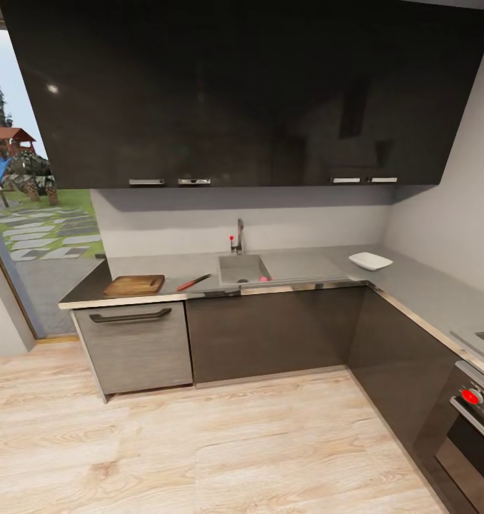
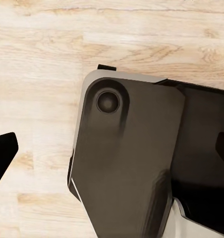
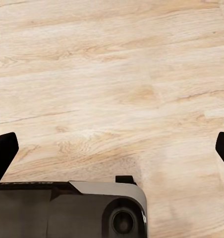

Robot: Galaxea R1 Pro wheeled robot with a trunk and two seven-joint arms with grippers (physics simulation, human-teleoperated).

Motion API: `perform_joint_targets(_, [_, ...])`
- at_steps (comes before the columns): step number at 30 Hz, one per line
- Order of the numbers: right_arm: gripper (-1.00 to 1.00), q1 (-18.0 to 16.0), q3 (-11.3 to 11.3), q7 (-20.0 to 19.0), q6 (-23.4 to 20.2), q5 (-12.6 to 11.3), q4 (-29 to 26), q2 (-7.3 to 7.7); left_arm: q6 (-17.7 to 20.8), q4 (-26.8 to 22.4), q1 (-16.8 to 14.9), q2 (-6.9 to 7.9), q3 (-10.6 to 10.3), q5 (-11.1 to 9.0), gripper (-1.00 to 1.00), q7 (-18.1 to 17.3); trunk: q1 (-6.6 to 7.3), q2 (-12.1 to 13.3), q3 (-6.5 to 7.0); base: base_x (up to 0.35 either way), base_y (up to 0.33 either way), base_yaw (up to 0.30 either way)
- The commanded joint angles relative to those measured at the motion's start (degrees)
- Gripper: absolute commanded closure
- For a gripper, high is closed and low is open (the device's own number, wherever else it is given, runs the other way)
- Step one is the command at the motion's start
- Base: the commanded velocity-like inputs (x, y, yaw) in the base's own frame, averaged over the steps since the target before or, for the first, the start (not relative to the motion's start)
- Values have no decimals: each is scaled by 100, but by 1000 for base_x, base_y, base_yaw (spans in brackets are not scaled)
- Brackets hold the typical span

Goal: In the kitchen, take the Vidalia onion out of the sink, dice it on the chopping board with the paring knife, put the diced onion into the bowl on the countertop, then place both the paring knife and the chopping board into the sink.

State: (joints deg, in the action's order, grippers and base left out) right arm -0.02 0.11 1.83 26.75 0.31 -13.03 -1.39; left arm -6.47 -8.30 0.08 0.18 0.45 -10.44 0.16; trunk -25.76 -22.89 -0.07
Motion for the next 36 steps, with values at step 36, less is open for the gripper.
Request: perform_joint_targets(36, [-100, 1, -2, 19, 14, 4, 2, -1, -858, 241, 1, 0, -2, -37, -100, 0, -2, -3, -1, 216, 0, 0])
